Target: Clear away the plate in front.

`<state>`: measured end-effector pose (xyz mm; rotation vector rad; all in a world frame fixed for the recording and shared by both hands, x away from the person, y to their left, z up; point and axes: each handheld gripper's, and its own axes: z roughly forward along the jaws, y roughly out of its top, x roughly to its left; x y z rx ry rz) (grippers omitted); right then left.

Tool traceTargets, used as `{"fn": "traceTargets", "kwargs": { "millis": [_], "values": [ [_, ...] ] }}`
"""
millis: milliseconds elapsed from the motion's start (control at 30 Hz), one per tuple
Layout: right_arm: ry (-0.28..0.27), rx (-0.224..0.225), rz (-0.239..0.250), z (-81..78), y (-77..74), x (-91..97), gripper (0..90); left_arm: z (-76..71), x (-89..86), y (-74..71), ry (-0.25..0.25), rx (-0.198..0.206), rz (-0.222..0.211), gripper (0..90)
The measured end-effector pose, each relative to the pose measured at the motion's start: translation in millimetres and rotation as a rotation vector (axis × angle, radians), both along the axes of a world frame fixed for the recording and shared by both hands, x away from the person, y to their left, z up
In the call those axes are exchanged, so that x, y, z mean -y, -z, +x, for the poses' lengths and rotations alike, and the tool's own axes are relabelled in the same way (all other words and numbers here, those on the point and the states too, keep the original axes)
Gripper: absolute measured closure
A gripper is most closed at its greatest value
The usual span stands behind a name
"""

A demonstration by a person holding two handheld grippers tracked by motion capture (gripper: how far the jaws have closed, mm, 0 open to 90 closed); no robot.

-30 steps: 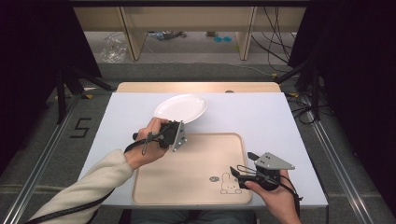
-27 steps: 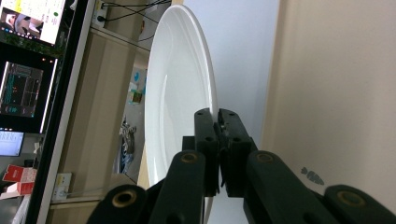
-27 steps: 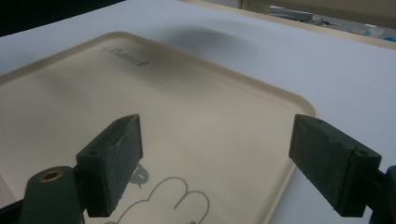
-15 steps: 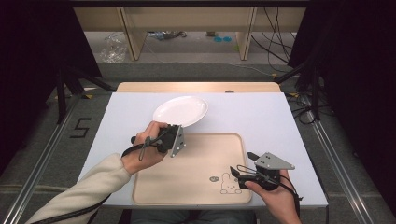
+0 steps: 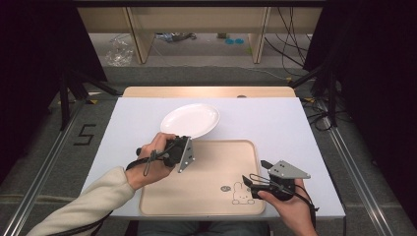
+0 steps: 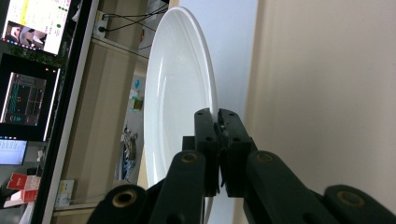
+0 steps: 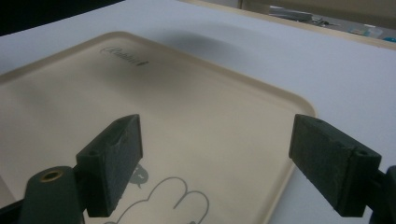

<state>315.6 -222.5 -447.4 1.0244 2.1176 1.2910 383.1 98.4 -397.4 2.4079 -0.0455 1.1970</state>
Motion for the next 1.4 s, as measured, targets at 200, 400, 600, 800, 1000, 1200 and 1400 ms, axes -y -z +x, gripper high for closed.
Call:
{"fn": "traceTargets", "kwargs": {
  "millis": [200,400,600,800,1000,1200,1400],
  "values": [
    [-0.003,-0.016,0.004,-0.6,-0.3,-0.5,18.3,-6.0,-0.7,2.6,0.016,-0.018,-0.040,87.3],
    [-0.001,-0.014,0.004,-0.6,-0.3,-0.4,18.3,-12.9,-2.4,0.4,0.017,0.002,-0.023,87.3],
    [0.002,-0.001,0.000,-0.1,-0.1,0.0,18.3,-22.4,-4.7,1.5,0.027,-0.019,-0.041,87.3],
    [-0.002,-0.015,0.003,-0.6,-0.3,-0.4,18.3,-29.5,-5.7,3.3,0.035,-0.013,-0.035,87.3],
    [-0.002,-0.009,0.009,-0.3,0.2,-0.9,18.3,-36.9,-5.1,4.8,0.048,-0.017,-0.031,87.3],
    [-0.001,0.008,0.002,0.4,0.2,-0.3,18.3,-43.0,-4.2,5.1,0.059,-0.019,-0.028,87.3],
    [-0.003,-0.010,0.009,-0.3,0.1,-0.9,18.3,-51.3,-5.0,5.2,0.067,-0.019,-0.024,87.3]
  ]
}}
